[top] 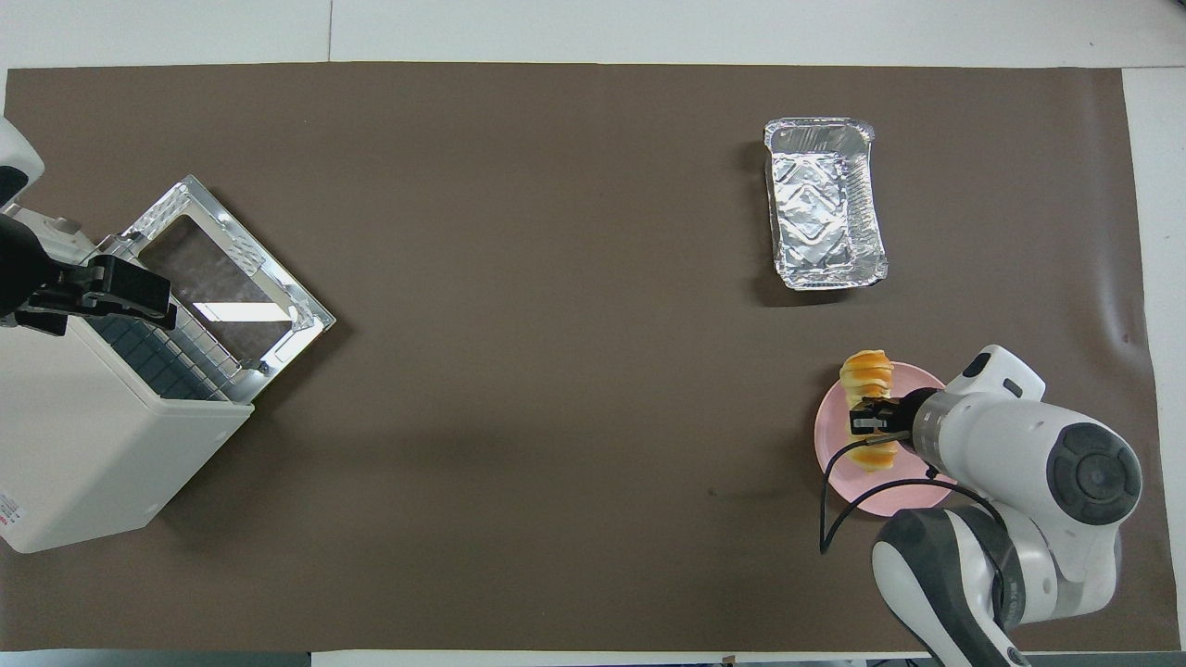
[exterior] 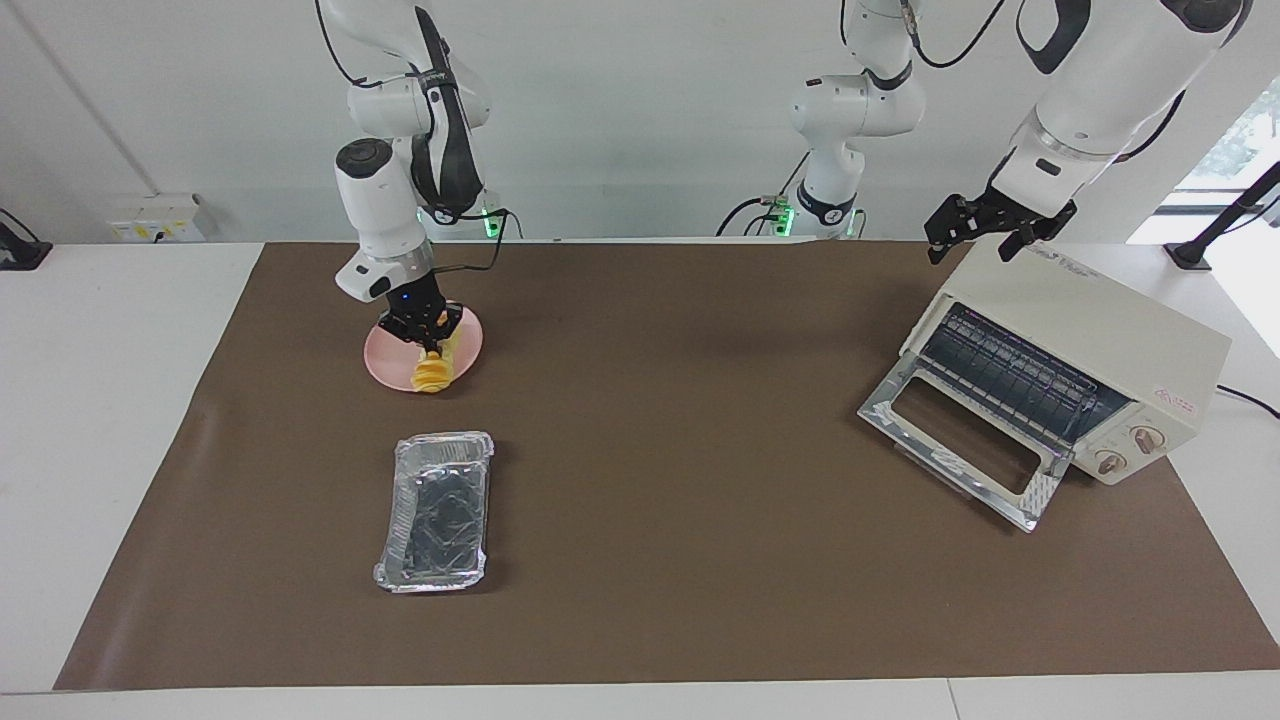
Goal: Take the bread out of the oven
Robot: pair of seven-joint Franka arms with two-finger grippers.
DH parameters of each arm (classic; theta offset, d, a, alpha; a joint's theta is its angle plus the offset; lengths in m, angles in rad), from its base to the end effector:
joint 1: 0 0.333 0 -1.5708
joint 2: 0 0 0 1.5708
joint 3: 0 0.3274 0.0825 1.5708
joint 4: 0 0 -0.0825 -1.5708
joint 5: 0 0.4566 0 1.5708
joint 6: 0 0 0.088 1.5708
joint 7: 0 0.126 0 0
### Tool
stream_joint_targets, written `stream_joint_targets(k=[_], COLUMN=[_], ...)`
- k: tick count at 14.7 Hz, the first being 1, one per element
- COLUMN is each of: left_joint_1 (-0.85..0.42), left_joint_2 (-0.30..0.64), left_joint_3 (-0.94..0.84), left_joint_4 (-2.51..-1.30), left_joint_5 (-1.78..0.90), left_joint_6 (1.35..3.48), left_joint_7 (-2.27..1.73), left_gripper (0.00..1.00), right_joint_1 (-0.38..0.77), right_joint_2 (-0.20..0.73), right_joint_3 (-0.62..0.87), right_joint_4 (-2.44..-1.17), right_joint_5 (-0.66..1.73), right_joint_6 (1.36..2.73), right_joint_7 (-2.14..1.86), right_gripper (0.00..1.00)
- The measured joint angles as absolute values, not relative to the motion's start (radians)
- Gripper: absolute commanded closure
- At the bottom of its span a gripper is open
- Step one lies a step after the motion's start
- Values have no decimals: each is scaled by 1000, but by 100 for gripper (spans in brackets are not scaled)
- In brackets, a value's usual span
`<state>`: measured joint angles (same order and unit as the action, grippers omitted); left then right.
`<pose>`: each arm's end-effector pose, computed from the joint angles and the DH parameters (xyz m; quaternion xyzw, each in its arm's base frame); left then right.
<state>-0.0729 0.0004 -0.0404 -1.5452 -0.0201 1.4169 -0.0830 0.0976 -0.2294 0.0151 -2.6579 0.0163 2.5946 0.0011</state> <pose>0.6039 -0.0715 0.6181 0.9978 -0.0160 -0.0650 0.0037 0.4717 0.0528 0.2695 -0.9953 -0.0489 -0.0826 0.0078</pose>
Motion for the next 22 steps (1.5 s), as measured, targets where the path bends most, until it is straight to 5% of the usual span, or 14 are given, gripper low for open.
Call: stream_joint_targets(k=[1,3,12,18,22], left_joint_1=[-73,-73,-73,-73,-73], left_joint_2=[0,0,0,0,0], left_joint_3=[-40,-40,-40,-40,-40], left_joint_4=[-1545,-1545,-1545,-1545,-1545], left_joint_5=[-20,-20,-20,-20,-20], left_joint_6=[1417,1417,1417,1417,1417], left_joint_7=[-83,-83,-83,-83,-83], left_gripper=[0,0,0,0,0], right_joint_1=[98,98,98,61,10], right_joint_2=[-227,-226,-228,-216,-127], right_joint_3=[15,15,15,6,-2], right_joint_4=[-2660,-2660,-2603,-2179,-1864], right_joint_5=[16,16,17,17,16], right_joint_6=[2602,2603,2517,2053,1790], right_joint_7=[1,1,3,-16,-58], right_gripper=[80,0,0,0,0])
